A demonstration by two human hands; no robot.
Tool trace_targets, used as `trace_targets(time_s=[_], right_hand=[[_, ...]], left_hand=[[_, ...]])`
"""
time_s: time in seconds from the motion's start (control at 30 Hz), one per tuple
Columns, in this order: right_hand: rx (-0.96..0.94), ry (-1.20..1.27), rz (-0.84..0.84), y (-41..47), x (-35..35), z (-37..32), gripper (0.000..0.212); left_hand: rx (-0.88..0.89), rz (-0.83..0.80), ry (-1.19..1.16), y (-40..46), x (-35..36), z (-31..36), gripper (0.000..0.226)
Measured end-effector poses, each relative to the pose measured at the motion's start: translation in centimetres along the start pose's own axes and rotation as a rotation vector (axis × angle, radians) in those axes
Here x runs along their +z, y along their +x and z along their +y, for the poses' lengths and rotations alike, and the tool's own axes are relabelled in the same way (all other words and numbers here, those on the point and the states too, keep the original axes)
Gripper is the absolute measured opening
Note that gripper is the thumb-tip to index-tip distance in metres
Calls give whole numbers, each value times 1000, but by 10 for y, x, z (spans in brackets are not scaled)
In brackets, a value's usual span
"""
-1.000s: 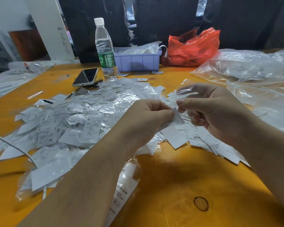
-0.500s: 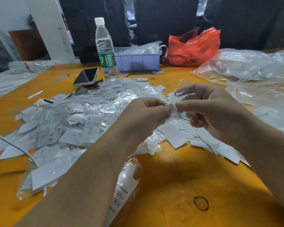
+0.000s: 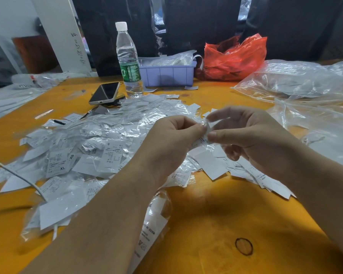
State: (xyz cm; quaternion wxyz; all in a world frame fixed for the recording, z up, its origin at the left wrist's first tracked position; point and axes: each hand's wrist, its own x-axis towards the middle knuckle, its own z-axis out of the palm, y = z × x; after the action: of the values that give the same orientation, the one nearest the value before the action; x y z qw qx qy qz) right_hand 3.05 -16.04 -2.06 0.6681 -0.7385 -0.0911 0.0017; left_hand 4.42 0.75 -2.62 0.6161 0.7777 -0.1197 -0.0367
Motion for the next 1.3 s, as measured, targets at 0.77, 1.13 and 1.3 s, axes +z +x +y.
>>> trace_targets(time_s=[0.77, 1.13, 1.3], right_hand=[[-1, 90, 155, 4, -2, 2, 37], [-71, 11, 150, 1, -1, 1, 46], [-77, 14, 157, 1, 0, 1, 48]], left_hand=[[68, 36, -163, 4, -5, -4, 11], [-22, 65, -344, 5, -6, -2, 15], [-42, 37, -298, 5, -5, -3, 12]])
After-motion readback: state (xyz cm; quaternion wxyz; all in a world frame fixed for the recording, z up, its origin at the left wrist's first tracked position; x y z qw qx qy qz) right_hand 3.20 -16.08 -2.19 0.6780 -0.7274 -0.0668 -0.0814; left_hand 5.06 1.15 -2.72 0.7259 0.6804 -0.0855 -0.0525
